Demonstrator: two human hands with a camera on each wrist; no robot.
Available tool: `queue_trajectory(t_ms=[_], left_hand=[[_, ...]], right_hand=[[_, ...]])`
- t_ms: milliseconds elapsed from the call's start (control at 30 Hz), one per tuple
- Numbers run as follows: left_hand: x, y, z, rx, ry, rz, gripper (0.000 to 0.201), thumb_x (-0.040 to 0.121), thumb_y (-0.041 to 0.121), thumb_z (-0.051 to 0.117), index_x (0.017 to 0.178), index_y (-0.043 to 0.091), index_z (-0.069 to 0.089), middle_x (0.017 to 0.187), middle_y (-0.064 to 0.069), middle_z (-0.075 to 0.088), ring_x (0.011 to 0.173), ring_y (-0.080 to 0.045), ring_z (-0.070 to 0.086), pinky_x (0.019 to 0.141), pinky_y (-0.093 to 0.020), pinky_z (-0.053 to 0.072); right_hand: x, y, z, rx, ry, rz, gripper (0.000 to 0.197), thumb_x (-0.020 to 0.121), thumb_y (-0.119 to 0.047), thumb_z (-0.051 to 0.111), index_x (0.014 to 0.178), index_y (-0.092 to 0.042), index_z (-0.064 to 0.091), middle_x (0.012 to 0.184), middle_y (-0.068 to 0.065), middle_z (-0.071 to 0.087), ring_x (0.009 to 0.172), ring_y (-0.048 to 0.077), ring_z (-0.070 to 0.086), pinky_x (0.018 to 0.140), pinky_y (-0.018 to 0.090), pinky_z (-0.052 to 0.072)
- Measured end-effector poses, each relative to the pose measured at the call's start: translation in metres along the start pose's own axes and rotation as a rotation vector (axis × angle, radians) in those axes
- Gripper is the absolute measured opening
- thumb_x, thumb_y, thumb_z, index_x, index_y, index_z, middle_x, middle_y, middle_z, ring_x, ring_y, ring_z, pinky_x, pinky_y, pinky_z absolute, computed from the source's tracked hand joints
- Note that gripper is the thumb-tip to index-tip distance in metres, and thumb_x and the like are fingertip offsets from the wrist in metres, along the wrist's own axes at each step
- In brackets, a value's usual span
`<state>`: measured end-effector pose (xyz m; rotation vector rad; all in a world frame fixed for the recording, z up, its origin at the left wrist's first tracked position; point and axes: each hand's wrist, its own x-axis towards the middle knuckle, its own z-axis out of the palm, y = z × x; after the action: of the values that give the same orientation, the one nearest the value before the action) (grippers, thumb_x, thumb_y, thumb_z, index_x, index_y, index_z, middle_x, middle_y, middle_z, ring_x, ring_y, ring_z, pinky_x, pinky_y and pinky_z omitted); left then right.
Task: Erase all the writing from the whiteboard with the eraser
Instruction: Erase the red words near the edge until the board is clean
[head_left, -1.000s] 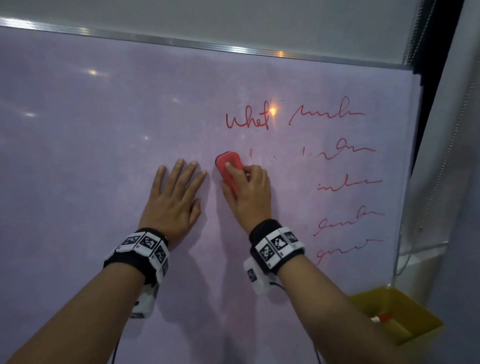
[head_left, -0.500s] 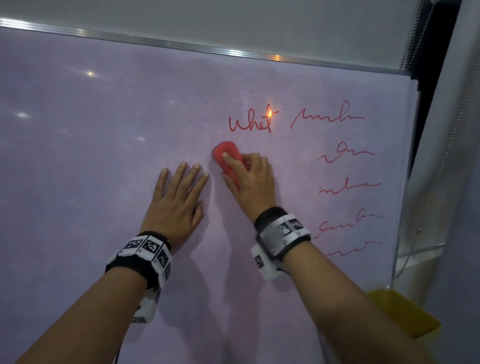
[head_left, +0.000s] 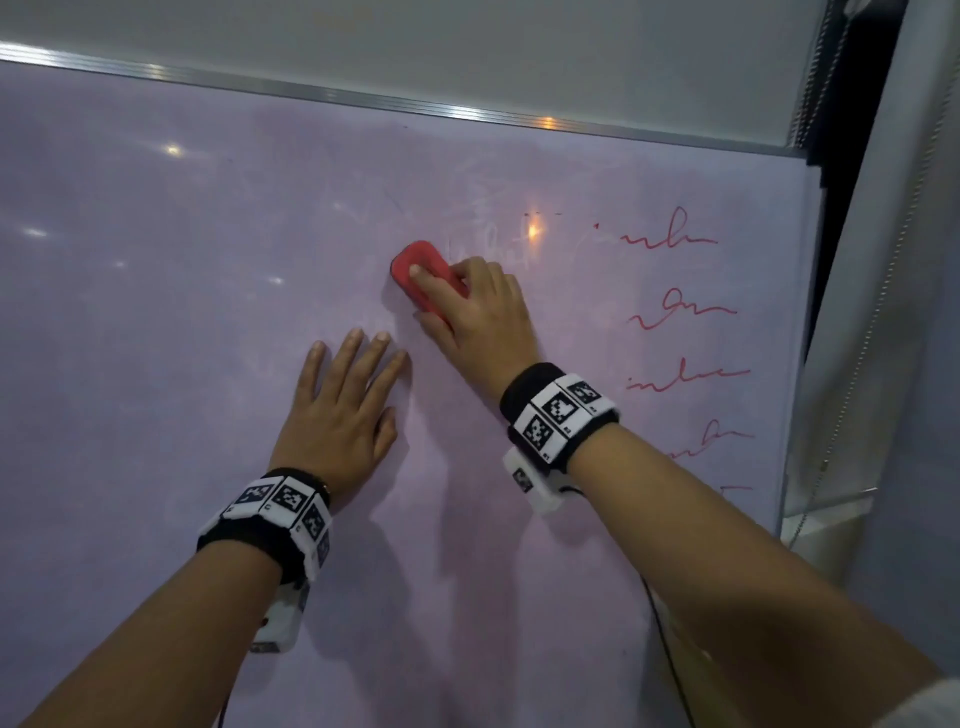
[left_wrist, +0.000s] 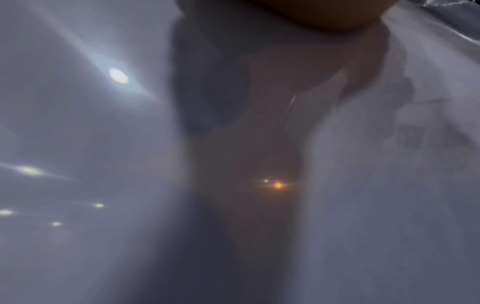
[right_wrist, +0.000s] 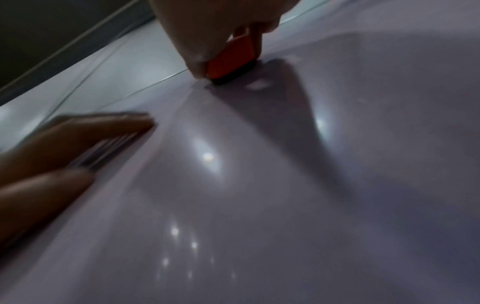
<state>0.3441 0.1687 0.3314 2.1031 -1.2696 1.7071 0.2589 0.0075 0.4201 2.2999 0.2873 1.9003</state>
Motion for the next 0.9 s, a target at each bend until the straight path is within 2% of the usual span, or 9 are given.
queue_trajectory(t_ms=[100, 233, 267, 433, 500, 600, 667, 800, 900], left_hand=[[0.0, 0.0, 0.0, 0.008, 0.0, -0.003, 0.056, 0.09, 0.03, 0.031, 0.143, 0.01, 0.028, 0.149, -0.009, 0.024, 0.145, -0.015, -0.011, 0.117, -0.044, -0.003], [0.001, -0.001, 0.002, 0.014, 0.004, 0.007, 0.056, 0.09, 0.031, 0.031, 0.142, 0.01, 0.028, 0.148, -0.009, 0.024, 0.146, -0.016, -0.011, 0.117, -0.044, -0.002], [0.001, -0.001, 0.002, 0.013, 0.004, 0.007, 0.056, 0.09, 0.031, 0.031, 0.143, 0.01, 0.028, 0.148, -0.009, 0.025, 0.146, -0.016, -0.011, 0.117, -0.044, -0.001], [0.0, 0.0, 0.0, 0.014, -0.004, -0.003, 0.056, 0.091, 0.03, 0.031, 0.143, 0.01, 0.028, 0.149, -0.009, 0.024, 0.145, -0.016, -0.011, 0.118, -0.044, -0.002], [0.0, 0.0, 0.001, 0.018, -0.002, 0.001, 0.056, 0.09, 0.03, 0.031, 0.143, 0.01, 0.029, 0.149, -0.009, 0.024, 0.146, -0.016, -0.01, 0.117, -0.044, -0.002], [0.001, -0.001, 0.004, 0.016, 0.0, 0.006, 0.056, 0.09, 0.03, 0.031, 0.143, 0.01, 0.029, 0.149, -0.009, 0.025, 0.146, -0.016, -0.01, 0.117, -0.044, -0.002], [0.0, 0.0, 0.003, 0.013, -0.007, 0.005, 0.057, 0.09, 0.03, 0.031, 0.143, 0.01, 0.028, 0.149, -0.01, 0.024, 0.145, -0.016, -0.011, 0.117, -0.044, -0.002], [0.0, 0.0, 0.001, 0.002, -0.014, -0.001, 0.057, 0.09, 0.03, 0.03, 0.144, 0.01, 0.027, 0.149, -0.009, 0.024, 0.145, -0.016, -0.011, 0.117, -0.045, -0.002], [0.0, 0.0, 0.0, 0.002, -0.01, 0.0, 0.057, 0.09, 0.03, 0.031, 0.143, 0.011, 0.028, 0.149, -0.009, 0.024, 0.146, -0.016, -0.01, 0.117, -0.044, -0.001]], right_hand=[[-0.005, 0.039, -0.011, -0.116, 0.054, 0.017, 0.032, 0.081, -0.029, 0.056, 0.108, -0.016, 0.069, 0.086, 0.019, 0.065, 0.071, 0.034, 0.058, 0.065, 0.037, 0.045], [-0.012, 0.074, -0.017, -0.065, 0.24, 0.672, 0.033, 0.083, -0.023, 0.062, 0.115, -0.014, 0.065, 0.101, 0.023, 0.059, 0.089, 0.041, 0.052, 0.079, 0.047, 0.049], [-0.009, 0.064, -0.013, -0.029, 0.249, 0.743, 0.035, 0.084, -0.024, 0.06, 0.118, -0.015, 0.063, 0.104, 0.024, 0.057, 0.093, 0.041, 0.05, 0.082, 0.045, 0.047], [0.0, -0.005, 0.005, -0.021, 0.068, 0.176, 0.038, 0.085, -0.032, 0.051, 0.118, -0.019, 0.065, 0.092, 0.018, 0.063, 0.075, 0.034, 0.057, 0.065, 0.036, 0.047], [-0.001, 0.015, -0.001, -0.055, 0.097, 0.181, 0.037, 0.085, -0.033, 0.051, 0.117, -0.02, 0.066, 0.091, 0.017, 0.063, 0.074, 0.033, 0.057, 0.065, 0.037, 0.048], [0.003, 0.051, -0.008, -0.036, 0.244, 0.566, 0.036, 0.085, -0.027, 0.059, 0.12, -0.02, 0.063, 0.097, 0.021, 0.06, 0.083, 0.038, 0.053, 0.074, 0.044, 0.05], [0.008, 0.042, -0.003, 0.027, 0.24, 0.663, 0.039, 0.084, -0.024, 0.062, 0.122, -0.019, 0.061, 0.099, 0.023, 0.058, 0.088, 0.04, 0.052, 0.077, 0.046, 0.049], [0.005, -0.001, 0.001, 0.005, 0.015, 0.155, 0.04, 0.083, -0.032, 0.049, 0.117, -0.019, 0.065, 0.092, 0.02, 0.064, 0.074, 0.036, 0.058, 0.064, 0.039, 0.049], [0.004, 0.042, -0.014, -0.086, 0.056, 0.165, 0.04, 0.082, -0.031, 0.05, 0.117, -0.019, 0.065, 0.092, 0.021, 0.064, 0.074, 0.037, 0.059, 0.063, 0.04, 0.05]])
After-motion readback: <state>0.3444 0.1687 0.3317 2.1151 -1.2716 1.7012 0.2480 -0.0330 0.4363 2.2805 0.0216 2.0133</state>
